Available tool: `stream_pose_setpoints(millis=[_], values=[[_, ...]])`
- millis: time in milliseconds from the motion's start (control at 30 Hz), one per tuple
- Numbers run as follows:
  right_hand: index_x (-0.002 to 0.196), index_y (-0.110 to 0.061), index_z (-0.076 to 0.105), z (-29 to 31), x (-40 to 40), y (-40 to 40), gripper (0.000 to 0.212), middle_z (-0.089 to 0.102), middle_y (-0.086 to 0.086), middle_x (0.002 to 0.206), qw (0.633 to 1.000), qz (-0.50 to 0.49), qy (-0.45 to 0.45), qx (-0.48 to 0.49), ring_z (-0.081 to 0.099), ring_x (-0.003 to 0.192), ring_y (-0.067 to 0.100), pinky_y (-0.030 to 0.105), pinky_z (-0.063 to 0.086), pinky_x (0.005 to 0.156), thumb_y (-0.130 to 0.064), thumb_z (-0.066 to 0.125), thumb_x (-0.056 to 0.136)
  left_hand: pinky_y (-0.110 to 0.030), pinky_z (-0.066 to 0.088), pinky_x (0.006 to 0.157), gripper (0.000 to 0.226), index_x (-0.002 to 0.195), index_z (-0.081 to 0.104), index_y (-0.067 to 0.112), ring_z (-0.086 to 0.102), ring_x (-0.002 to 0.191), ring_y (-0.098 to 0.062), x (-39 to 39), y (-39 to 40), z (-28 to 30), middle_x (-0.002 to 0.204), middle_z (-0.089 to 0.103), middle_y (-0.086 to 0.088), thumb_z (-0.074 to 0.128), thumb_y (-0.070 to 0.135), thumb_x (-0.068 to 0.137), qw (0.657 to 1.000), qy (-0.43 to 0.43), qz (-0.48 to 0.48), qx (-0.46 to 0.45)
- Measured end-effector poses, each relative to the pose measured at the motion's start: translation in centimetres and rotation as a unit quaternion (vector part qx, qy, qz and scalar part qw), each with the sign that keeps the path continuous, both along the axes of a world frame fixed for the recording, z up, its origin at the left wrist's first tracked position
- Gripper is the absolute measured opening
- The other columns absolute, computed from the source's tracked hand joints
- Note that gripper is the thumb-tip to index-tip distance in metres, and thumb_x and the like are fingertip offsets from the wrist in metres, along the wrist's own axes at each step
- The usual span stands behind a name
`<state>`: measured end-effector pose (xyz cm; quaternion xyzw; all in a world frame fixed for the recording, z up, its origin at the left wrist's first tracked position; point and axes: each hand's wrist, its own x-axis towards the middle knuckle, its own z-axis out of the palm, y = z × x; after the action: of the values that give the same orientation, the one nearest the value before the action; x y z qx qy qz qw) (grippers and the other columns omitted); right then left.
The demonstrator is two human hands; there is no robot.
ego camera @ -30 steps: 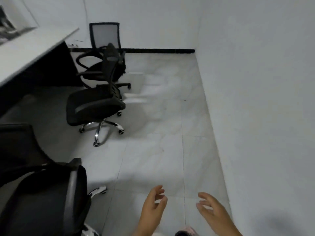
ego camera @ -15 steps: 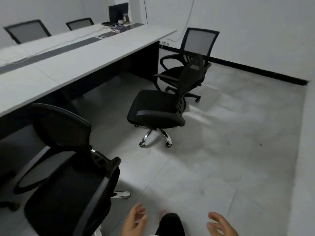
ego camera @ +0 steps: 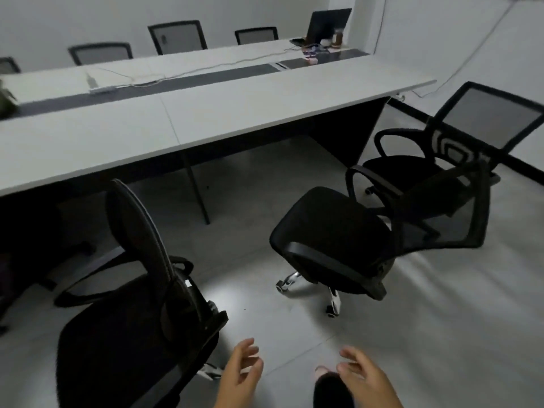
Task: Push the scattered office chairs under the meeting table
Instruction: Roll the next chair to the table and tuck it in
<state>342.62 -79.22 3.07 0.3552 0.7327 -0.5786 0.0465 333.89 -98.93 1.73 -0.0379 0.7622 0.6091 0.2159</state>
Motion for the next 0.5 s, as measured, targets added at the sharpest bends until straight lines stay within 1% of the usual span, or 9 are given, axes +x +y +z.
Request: stream_pose_setpoints(millis=[67,133,200,233,267,300,367,433,500], values=[[0.101,-0.02,0.05,0.0,-4.3,2.8,0.022,0.055,0.005,0.111,0.997,0.072,-0.013,0.0,0.052,0.091,0.016,0.003,0.042,0.059,-0.009,0.058,0.084,0.0,0.041,0.058,0.029,0.1,0.052,0.012,0.06,0.066,0.002,-1.8,1.5,-0.1,0.093,0.058,-0.008,0.053,-0.011,0.082,0.999,0.002,0.043,-0.013],[0.102,-0.021,0.048,0.4,-8.9,5.0,0.022,0.053,0.005,0.115,0.989,0.147,-0.012,0.01,0.051,0.094,0.015,0.003,0.042,0.061,-0.011,0.057,0.085,0.0,0.042,0.059,0.03,0.105,0.049,0.008,0.06,0.07,-0.001,-3.8,2.7,0.3,0.097,0.057,-0.013,0.052,-0.012,0.082,0.995,0.008,0.096,-0.012],[0.104,-0.019,0.048,1.5,-13.7,6.5,0.024,0.052,0.005,0.117,0.976,0.218,0.01,0.021,0.051,0.096,0.014,0.008,0.043,0.066,-0.01,0.057,0.085,0.001,0.043,0.064,0.032,0.107,0.048,0.01,0.06,0.073,0.009,-5.5,3.7,1.4,0.099,0.057,-0.009,0.053,-0.011,0.082,0.987,0.028,0.155,-0.011],[0.108,-0.018,0.048,2.1,-15.9,6.7,0.025,0.052,0.003,0.116,0.966,0.255,0.023,0.027,0.051,0.098,0.013,0.011,0.042,0.07,-0.01,0.057,0.085,0.001,0.043,0.066,0.032,0.107,0.048,0.012,0.06,0.077,0.01,-6.4,4.1,2.1,0.1,0.058,-0.005,0.053,-0.009,0.083,0.982,0.039,0.184,-0.009],[0.113,-0.015,0.049,2.8,-18.2,6.7,0.028,0.051,0.001,0.115,0.956,0.289,0.036,0.032,0.05,0.099,0.012,0.013,0.041,0.075,-0.011,0.056,0.086,0.0,0.043,0.067,0.031,0.108,0.048,0.015,0.06,0.082,0.006,-7.2,4.4,2.7,0.1,0.058,-0.001,0.052,-0.006,0.084,0.976,0.049,0.21,-0.005],[0.115,-0.013,0.05,3.3,-20.3,6.5,0.03,0.051,0.001,0.114,0.945,0.321,0.048,0.034,0.05,0.101,0.012,0.015,0.039,0.081,-0.011,0.056,0.086,0.0,0.044,0.069,0.031,0.109,0.049,0.016,0.059,0.087,0.001,-8.0,4.6,3.4,0.101,0.057,0.002,0.052,-0.004,0.085,0.969,0.059,0.239,0.002],[0.112,-0.016,0.049,4.2,-24.2,5.5,0.027,0.051,0.002,0.114,0.921,0.381,0.07,0.037,0.05,0.101,0.013,0.021,0.038,0.085,-0.011,0.055,0.087,-0.001,0.045,0.07,0.032,0.11,0.049,0.019,0.056,0.095,-0.005,-9.5,4.4,5.0,0.102,0.057,0.004,0.051,-0.002,0.086,0.949,0.088,0.302,0.008],[0.107,-0.021,0.046,4.7,-27.8,3.8,0.025,0.052,0.003,0.114,0.896,0.431,0.094,0.046,0.051,0.101,0.014,0.022,0.038,0.084,-0.011,0.055,0.087,-0.001,0.045,0.071,0.033,0.105,0.048,0.027,0.055,0.096,-0.004,-10.8,3.8,6.7,0.102,0.057,0.007,0.051,0.0,0.087,0.925,0.122,0.36,-0.005],[0.111,-0.02,0.048,5.1,-31.3,1.6,0.028,0.051,0.001,0.112,0.868,0.476,0.124,0.068,0.051,0.103,0.015,0.021,0.037,0.084,-0.012,0.057,0.086,-0.008,0.047,0.076,0.034,0.1,0.047,0.034,0.055,0.097,-0.003,-12.5,2.8,7.9,0.101,0.056,0.01,0.052,0.003,0.087,0.896,0.156,0.413,-0.048]])
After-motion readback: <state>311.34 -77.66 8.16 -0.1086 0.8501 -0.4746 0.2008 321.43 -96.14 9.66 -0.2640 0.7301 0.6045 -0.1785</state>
